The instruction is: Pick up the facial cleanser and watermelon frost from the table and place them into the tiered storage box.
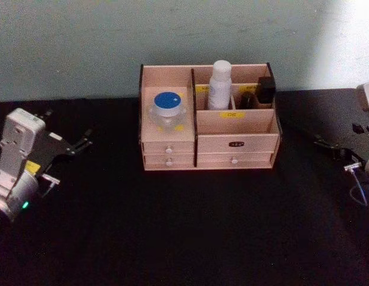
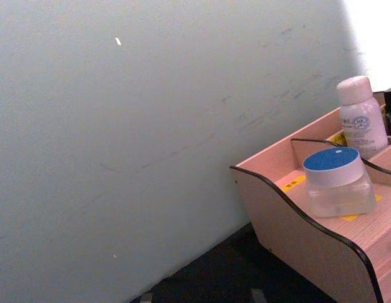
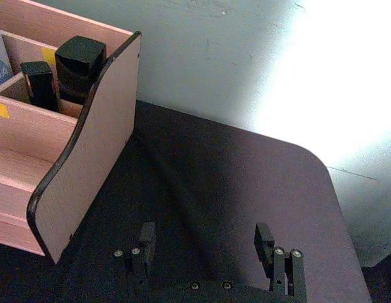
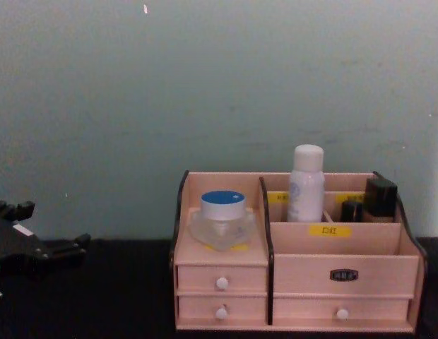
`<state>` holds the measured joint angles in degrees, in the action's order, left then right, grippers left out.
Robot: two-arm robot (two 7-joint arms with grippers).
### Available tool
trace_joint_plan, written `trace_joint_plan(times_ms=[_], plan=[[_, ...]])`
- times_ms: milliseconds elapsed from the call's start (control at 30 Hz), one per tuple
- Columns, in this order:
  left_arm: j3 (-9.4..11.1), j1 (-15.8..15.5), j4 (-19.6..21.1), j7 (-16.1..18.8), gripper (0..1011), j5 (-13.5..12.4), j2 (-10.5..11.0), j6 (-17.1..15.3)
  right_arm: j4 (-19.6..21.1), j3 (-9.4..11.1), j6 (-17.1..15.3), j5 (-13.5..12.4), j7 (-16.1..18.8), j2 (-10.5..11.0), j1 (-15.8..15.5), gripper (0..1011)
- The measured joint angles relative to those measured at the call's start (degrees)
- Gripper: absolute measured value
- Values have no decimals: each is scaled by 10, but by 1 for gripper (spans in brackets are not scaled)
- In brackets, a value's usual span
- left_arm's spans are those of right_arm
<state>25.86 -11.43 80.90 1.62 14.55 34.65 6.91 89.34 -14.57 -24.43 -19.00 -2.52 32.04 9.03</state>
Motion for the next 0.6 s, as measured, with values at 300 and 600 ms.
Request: trace_joint_plan(times_ms=[300, 600], plan=[[0, 0, 0, 0, 1001, 0, 0, 0, 0, 0, 0, 0, 0, 0, 0, 1002], [0, 0, 0, 0, 1001, 0, 0, 0, 0, 0, 0, 0, 0, 0, 0, 1003]])
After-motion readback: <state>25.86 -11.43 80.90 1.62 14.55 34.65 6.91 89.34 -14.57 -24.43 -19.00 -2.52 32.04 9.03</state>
